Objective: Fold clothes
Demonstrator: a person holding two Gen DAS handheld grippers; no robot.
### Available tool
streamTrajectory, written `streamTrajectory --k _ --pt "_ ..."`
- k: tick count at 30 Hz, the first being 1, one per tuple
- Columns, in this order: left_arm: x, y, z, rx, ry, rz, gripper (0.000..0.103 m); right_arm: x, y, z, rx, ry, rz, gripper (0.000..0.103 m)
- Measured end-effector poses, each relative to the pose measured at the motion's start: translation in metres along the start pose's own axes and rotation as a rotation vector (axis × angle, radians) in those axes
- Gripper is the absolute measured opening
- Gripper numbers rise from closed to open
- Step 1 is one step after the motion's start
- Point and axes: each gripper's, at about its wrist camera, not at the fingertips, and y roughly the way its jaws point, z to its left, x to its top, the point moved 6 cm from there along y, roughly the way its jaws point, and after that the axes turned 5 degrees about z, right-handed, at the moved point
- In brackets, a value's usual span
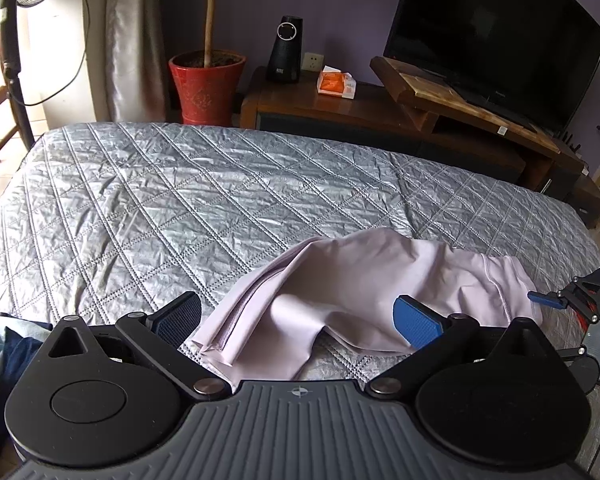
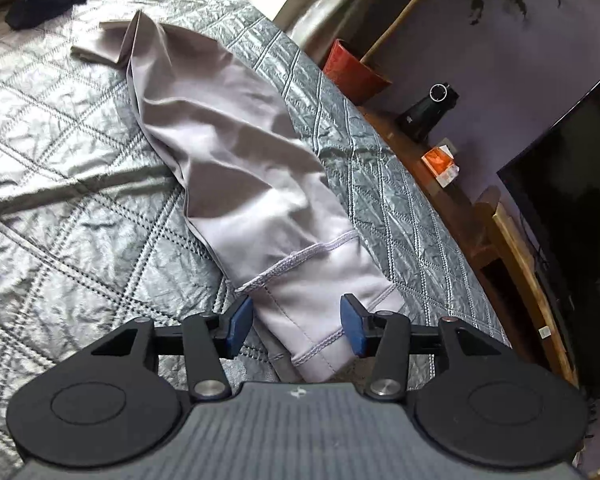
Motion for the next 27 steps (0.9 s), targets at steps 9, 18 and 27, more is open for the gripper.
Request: streamTrajectory --k 9,18,27 --pt "-0.002 0.001 -0.002 0.006 0.013 0.004 0.103 0.007 -0.006 -0.007 0.015 0.081 -0.041 0.014" --pt "-0.002 0.003 -0.004 0.006 0.026 0.009 0.103 0.012 -0.008 0.005 0.014 0.01 -0.064 0.031" --pt "-0.005 0.003 -0.008 0.006 0.039 0.01 0.103 0.01 -0.008 0.008 -0.018 -0.01 -0.067 0.038"
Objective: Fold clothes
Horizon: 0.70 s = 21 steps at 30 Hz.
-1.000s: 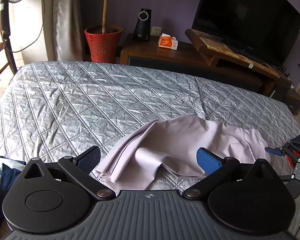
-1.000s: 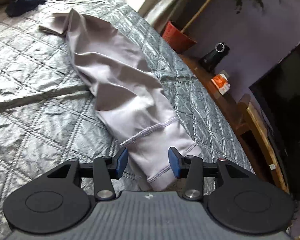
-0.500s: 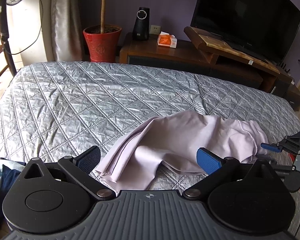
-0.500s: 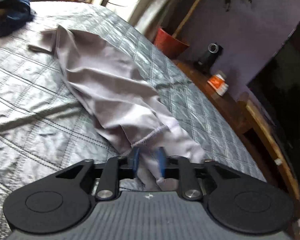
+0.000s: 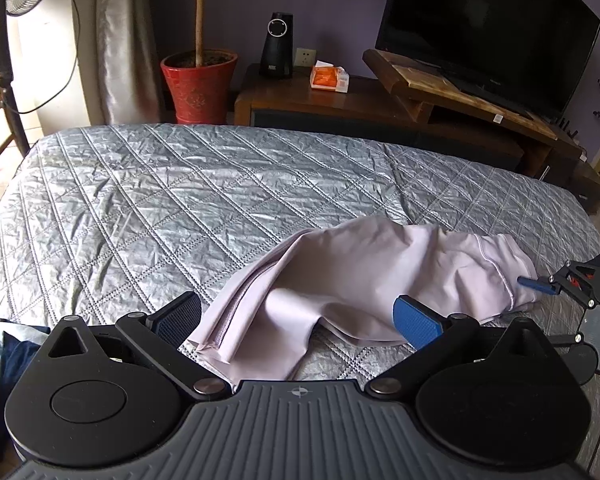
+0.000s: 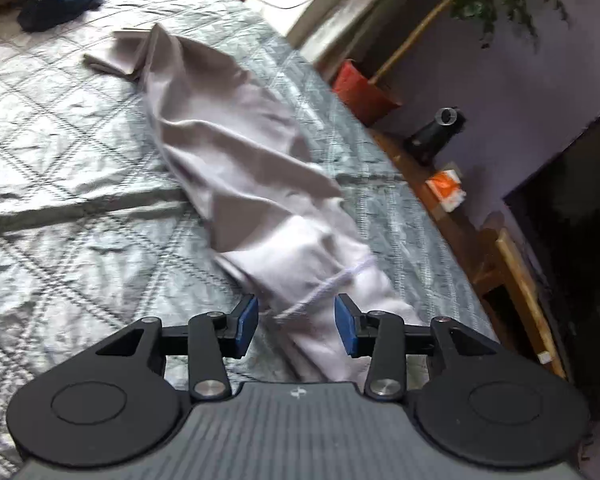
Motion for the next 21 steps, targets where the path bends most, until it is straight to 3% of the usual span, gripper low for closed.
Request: streamTrajectory --k 6,10,15,18,21 --pt "-0.001 0.002 -0.001 0.002 0.007 0.006 0.103 0.004 0.004 -0.003 -0.022 0.035 -0.013 0.037" --pt "-0.002 0.003 -0.004 0.001 0.016 0.007 0.103 0.01 0.007 -0.001 -0.048 0.025 -0.028 0.029" --pt "-0.002 0.003 -0.004 0.002 0.019 0.007 0.103 0.01 0.018 0.008 -0.074 -0.057 0.009 0.03" --pt "-0.002 0.002 -0.003 0.002 0.016 0.005 0.103 0.014 0.013 0.001 -0.049 0.017 -0.011 0.012" --pt "-0.001 0.001 -0.001 0.003 0.01 0.002 0.103 0.022 -0.003 -0.006 -0.032 0.086 -0.046 0.008"
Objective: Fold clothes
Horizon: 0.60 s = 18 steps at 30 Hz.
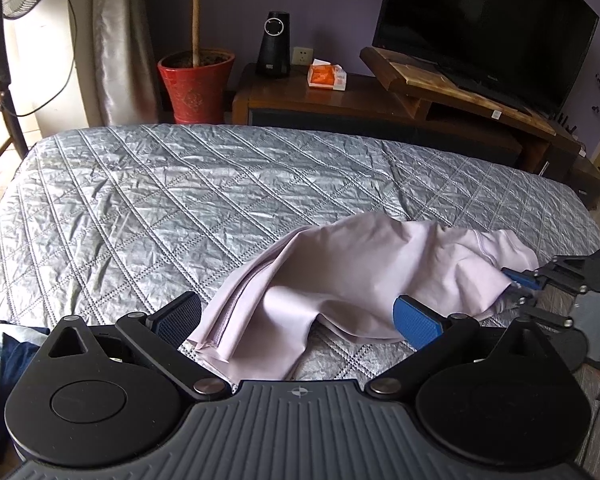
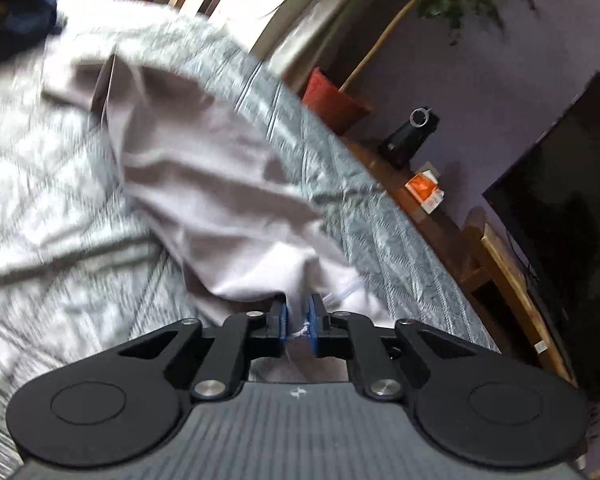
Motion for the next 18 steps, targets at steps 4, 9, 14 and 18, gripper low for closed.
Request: streamTrajectory --k 4,9,14,18 --pt "0.002 -0.003 0.006 0.003 -0.019 -0.009 0.103 0.018 -0.038 -0.007 0.02 0.067 -0.068 0.007" --pt "0.003 -0.006 0.013 0.005 -0.037 -0.014 0.103 0.044 -0.098 -0.024 0.106 0.274 -0.153 0.007" --pt "0.003 -0.007 0.014 0.007 -0.037 -0.017 0.103 0.058 -0.112 -0.077 0.144 0.52 -0.215 0.005" --pt "0.003 -0.007 0.014 0.011 -0.032 -0.018 0.103 0.03 -0.041 -0.141 -0.095 0.564 -0.038 0.008"
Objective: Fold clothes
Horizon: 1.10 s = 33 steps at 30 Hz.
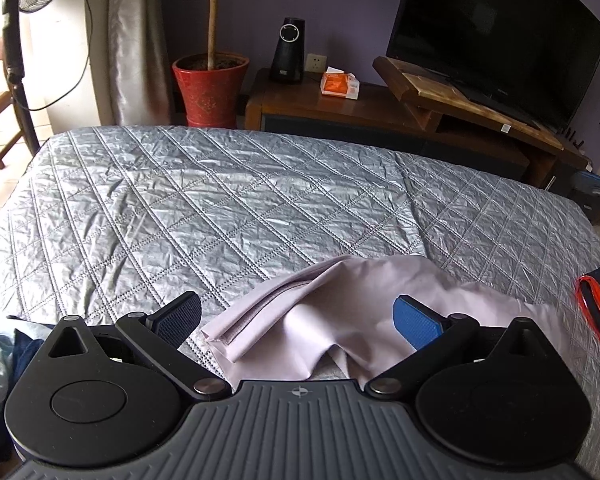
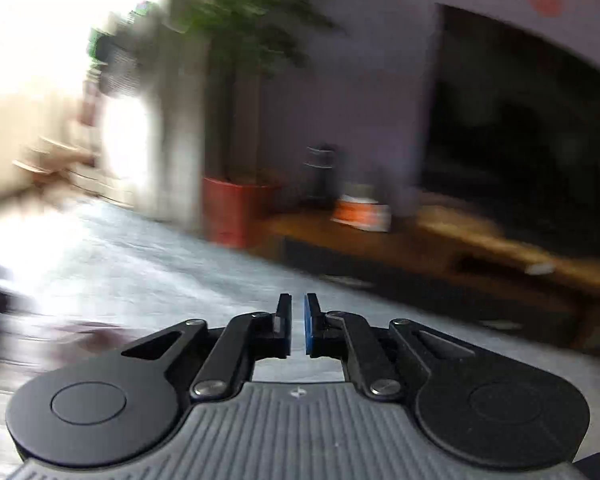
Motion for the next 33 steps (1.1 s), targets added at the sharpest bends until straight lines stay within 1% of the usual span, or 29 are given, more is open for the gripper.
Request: streamTrajectory --k 1,2,3,4,5,6,7,8,9,10,11,12,14,17,21,25,26,27,30,33 --pt "0.0 0.0 0.0 0.001 0.001 0.0 0.103 -0.005 0.026 -0.016 -0.095 -0.02 0.072 0.008" --pt "0.0 0.0 0.0 0.002 0.002 -0.001 0.103 -0.011 0.043 -0.027 -0.172 -0.047 0.14 0.008" --pt "0.0 0.0 0.0 0.004 0.003 -0.001 0.103 -0.013 0.042 -0.025 -0.168 -0.056 0.143 0.009" --pt "0.001 0.0 0.001 0.005 0.002 -0.002 0.103 -0.013 0.028 -0.013 -0.081 -0.048 0.08 0.014" --pt "0.002 -0.001 0.002 0.004 -0.007 -0.003 0.103 -0.017 0.014 0.003 -0.017 -0.072 0.035 0.025" --pt "0.003 -0.001 0.004 0.004 -0.015 -0.005 0.103 -0.029 0.002 0.027 0.011 -0.147 0.019 0.047" --pt "0.004 -0.001 0.006 0.004 -0.024 -0.006 0.103 -0.04 -0.01 0.05 0.039 -0.223 0.002 0.062" --pt "0.004 -0.001 0.007 0.003 -0.031 -0.007 0.103 -0.055 -0.02 0.076 0.07 -0.315 -0.009 0.061" --pt "0.003 -0.002 0.007 0.0 -0.033 -0.007 0.103 -0.074 -0.028 0.101 0.11 -0.404 -0.007 0.052" --pt "0.002 -0.001 0.006 0.003 -0.026 -0.004 0.103 -0.091 -0.033 0.12 0.154 -0.447 0.005 0.042" --pt "0.0 0.0 0.005 0.012 -0.015 -0.001 0.103 -0.107 -0.037 0.138 0.194 -0.477 0.023 0.039" --pt "-0.001 0.001 0.004 0.021 -0.005 0.003 0.103 -0.118 -0.039 0.152 0.218 -0.484 0.042 0.039" --pt "-0.001 0.003 0.003 0.029 -0.005 0.006 0.103 -0.13 -0.042 0.172 0.241 -0.489 0.042 0.031" --pt "0.001 0.003 0.004 0.03 -0.015 0.002 0.103 -0.124 -0.034 0.19 0.273 -0.484 0.042 0.03" --pt "0.001 0.002 0.01 0.038 -0.028 -0.002 0.103 -0.12 -0.01 0.207 0.302 -0.52 0.096 0.029" --pt "0.003 -0.001 0.017 0.043 -0.054 -0.009 0.103 -0.114 -0.005 0.203 0.322 -0.506 0.099 0.03" --pt "0.004 -0.002 0.019 0.042 -0.059 -0.011 0.103 -0.113 -0.006 0.202 0.329 -0.501 0.106 0.023" --pt "0.004 -0.003 0.02 0.042 -0.064 -0.013 0.103 -0.112 -0.008 0.202 0.34 -0.482 0.114 0.001" --pt "0.004 -0.003 0.021 0.043 -0.066 -0.013 0.103 -0.107 -0.013 0.198 0.395 -0.368 0.133 0.001" --pt "0.004 -0.004 0.02 0.043 -0.066 -0.014 0.103 -0.098 -0.02 0.186 0.426 -0.264 0.118 0.001"
